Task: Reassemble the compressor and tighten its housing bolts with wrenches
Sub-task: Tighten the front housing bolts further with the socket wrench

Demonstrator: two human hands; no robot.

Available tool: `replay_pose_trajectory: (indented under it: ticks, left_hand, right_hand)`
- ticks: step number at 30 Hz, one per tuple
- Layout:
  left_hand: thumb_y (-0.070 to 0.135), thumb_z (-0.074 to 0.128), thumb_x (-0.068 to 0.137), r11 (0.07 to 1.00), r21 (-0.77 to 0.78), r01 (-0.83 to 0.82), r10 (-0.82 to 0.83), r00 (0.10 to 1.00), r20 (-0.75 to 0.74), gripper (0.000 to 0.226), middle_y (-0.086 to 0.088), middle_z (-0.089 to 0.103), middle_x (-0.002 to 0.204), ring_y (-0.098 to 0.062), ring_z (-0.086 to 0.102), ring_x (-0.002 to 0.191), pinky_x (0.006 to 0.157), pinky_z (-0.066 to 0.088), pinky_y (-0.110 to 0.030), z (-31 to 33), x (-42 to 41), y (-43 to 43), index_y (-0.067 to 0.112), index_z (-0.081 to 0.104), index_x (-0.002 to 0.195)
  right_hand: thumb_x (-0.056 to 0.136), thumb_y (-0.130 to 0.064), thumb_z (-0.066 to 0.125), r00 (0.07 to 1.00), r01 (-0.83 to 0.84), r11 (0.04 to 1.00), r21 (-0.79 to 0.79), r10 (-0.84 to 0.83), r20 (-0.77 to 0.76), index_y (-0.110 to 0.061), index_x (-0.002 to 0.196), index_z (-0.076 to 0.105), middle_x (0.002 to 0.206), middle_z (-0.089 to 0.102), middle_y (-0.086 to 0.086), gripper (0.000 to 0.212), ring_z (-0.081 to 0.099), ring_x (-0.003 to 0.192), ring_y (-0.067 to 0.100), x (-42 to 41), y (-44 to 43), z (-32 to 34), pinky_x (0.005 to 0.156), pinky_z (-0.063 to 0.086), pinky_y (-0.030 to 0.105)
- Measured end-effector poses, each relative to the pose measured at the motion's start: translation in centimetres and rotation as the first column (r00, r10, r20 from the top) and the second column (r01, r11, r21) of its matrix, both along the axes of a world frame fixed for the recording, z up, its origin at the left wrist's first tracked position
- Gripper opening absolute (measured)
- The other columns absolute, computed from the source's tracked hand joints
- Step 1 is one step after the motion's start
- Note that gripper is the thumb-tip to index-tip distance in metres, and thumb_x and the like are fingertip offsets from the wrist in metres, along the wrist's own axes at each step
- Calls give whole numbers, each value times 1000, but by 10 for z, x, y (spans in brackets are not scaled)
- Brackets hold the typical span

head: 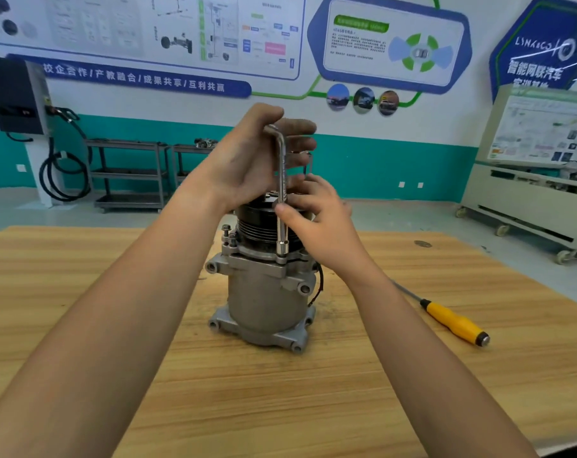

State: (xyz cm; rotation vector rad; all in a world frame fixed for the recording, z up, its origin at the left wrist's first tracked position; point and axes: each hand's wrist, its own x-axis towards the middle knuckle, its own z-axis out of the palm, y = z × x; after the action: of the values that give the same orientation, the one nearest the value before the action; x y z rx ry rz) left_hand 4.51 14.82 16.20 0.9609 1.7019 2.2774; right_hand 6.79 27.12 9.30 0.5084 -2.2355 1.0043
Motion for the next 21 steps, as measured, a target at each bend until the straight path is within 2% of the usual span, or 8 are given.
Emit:
replay_pose_trajectory:
  ticks: [1, 3, 6, 10, 13, 17, 19, 21]
  left_hand:
    - [30, 45, 90, 975, -78, -208, 203, 977, -66, 24, 1, 60, 68, -9, 59, 55, 57, 48, -23, 1, 4, 3, 14, 60, 81]
    - [28, 39, 99, 851, -21, -524, 511, 838, -190, 28, 1, 63, 65, -9, 65, 55, 56, 53, -25, -1, 13, 9, 14, 52, 79]
    - [30, 38, 100, 772, 146, -618, 635, 746, -199, 38, 0, 67, 61, -13, 69, 60, 63, 54, -28, -12, 22, 18, 14, 52, 69]
    - [35, 29, 102, 837, 175, -519, 523, 852, 26, 46, 1, 65, 51, -10, 61, 47, 49, 48, -20, -9, 14, 21, 8, 53, 73]
    - [40, 28, 101, 959, 167, -229, 192, 958, 211, 43, 7, 45, 37, -3, 37, 29, 37, 32, -12, 1, 5, 24, 13, 45, 72]
    - [40, 28, 100, 994, -27, 105, -96, 967, 236, 42, 9, 28, 31, -3, 23, 23, 29, 24, -13, 10, -3, 23, 12, 49, 79]
    - [38, 26, 101, 986, -156, 56, -27, 982, 185, 43, 9, 31, 33, -3, 27, 26, 34, 30, -13, 14, -5, 24, 10, 52, 83]
    - [30, 25, 100, 908, -366, -206, 217, 976, -10, 40, 2, 46, 41, -11, 42, 34, 46, 42, -19, 23, -4, 25, 7, 54, 87]
  right_hand:
    - [90, -23, 61, 1000, 31, 999, -10, -31, 3, -11, 95, 74, 118, 58, -11, 18, 30, 134, 14, 0, 0, -1, 108, 11, 59]
    - [89, -25, 62, 998, 61, 998, -26, -61, -6, -13, 95, 74, 117, 58, -13, 18, 30, 133, 12, 1, 0, -2, 108, 10, 58]
    - [88, -24, 64, 997, 64, 998, -30, -65, -37, -12, 92, 74, 111, 59, -13, 17, 32, 132, 13, 4, -3, -4, 106, 12, 59]
    - [84, -29, 68, 995, 87, 995, -46, -89, -50, -15, 90, 75, 112, 61, -12, 16, 34, 131, 13, 5, -2, -4, 105, 15, 58]
    - [85, -31, 66, 993, 105, 994, 16, -104, -47, -16, 85, 74, 122, 59, -8, 17, 31, 133, 13, 2, -2, -4, 106, 14, 59]
    - [91, -23, 58, 997, 72, 997, 22, -72, -20, -14, 74, 68, 132, 52, -4, 22, 23, 137, 16, 0, -2, -4, 109, 6, 59]
    - [92, -24, 57, 996, 78, 996, 36, -77, -42, -11, 81, 72, 135, 51, -3, 22, 22, 138, 16, -1, 1, -5, 110, 1, 58]
    - [91, -25, 59, 995, 87, 996, 36, -86, -50, -11, 87, 73, 135, 52, -4, 20, 23, 138, 16, 0, 3, -5, 110, 1, 58]
